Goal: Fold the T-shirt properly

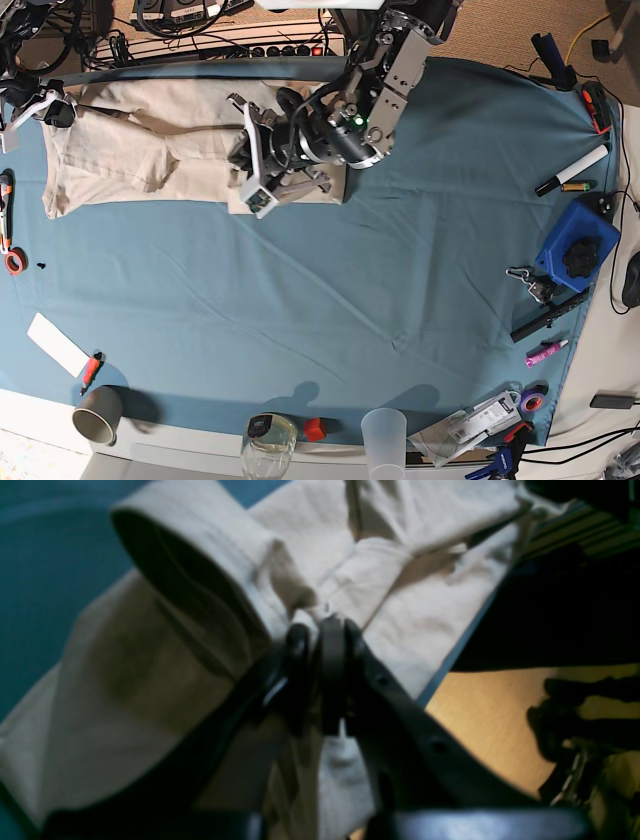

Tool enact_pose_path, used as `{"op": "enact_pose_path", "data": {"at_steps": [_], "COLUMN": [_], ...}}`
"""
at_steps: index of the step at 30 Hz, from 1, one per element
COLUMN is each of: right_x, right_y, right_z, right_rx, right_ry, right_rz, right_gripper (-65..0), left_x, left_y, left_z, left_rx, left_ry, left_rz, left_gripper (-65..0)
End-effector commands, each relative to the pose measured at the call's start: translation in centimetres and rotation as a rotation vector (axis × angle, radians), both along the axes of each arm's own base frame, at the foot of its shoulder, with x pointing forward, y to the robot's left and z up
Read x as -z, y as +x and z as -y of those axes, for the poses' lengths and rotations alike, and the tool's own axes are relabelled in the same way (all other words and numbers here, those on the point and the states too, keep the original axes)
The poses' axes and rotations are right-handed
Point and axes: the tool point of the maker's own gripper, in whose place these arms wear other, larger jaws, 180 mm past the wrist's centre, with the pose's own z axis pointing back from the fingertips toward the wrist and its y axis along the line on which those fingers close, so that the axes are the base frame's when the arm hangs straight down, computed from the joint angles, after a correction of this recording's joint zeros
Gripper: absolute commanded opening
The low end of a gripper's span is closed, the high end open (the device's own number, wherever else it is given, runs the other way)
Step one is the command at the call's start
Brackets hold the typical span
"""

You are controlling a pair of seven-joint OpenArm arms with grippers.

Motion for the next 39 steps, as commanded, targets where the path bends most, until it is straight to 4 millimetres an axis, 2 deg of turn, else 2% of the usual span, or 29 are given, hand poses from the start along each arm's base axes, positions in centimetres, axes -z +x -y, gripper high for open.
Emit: {"op": "enact_pose_path", "data": {"at_steps": [1,7,13,17,21,22,24,29,31,35,39], "right_x": [-1.3,-1.3,-1.3,-1.4,-1.4,-1.4,-1.4,-1.4,-1.4,-1.4,-1.4], "right_y": [0.8,0.8,0.8,0.8,0.9,0.9,0.9,0.9,0.9,0.9,0.9], "right_z": [0.7,0.7,0.7,0.7,0.7,0.7,0.7,0.7,0.7,0.7,0.8], "right_rx": [-0.009,-0.008,-0.008,-0.008,-0.008,-0.008,-0.008,-0.007,-0.007,-0.008,-0.007], "right_ry": [-0.029,-0.029,-0.030,-0.030,-0.030,-0.030,-0.030,-0.030,-0.030,-0.030,-0.031], "right_rz": [0.039,0.041,0.040,0.041,0.044,0.045,0.045,0.045,0.045,0.044,0.043], "right_gripper": [-52.0,-52.0,-52.0,-52.0,-52.0,-52.0,-52.0,-52.0,-52.0,-52.0,-52.0], "left_x": [-2.5,-3.8,-4.2,-4.4,-4.7,-4.8,-4.7,-3.9,-3.4,-1.8,0.0], "left_y": [0.3,-0.8,-0.2,-1.5,-2.0,-1.9,-1.5,-0.7,-0.5,-0.8,-1.9], "left_z": [1.7,4.1,4.4,5.1,5.4,5.4,5.2,4.1,3.2,2.1,1.7], "left_rx": [0.015,0.108,0.071,0.146,0.173,0.163,0.133,0.071,0.041,0.018,0.030], "left_ry": [-0.083,-0.055,-0.038,-0.066,-0.092,-0.093,-0.090,-0.015,0.045,0.133,0.161], "left_rz": [0.049,0.170,0.225,0.210,0.216,0.213,0.199,0.182,0.158,0.123,0.072], "left_gripper": [-65.0,-65.0,-65.0,-65.0,-38.5,-34.1,-31.3,-32.7,-40.9,-64.9,-65.0]}}
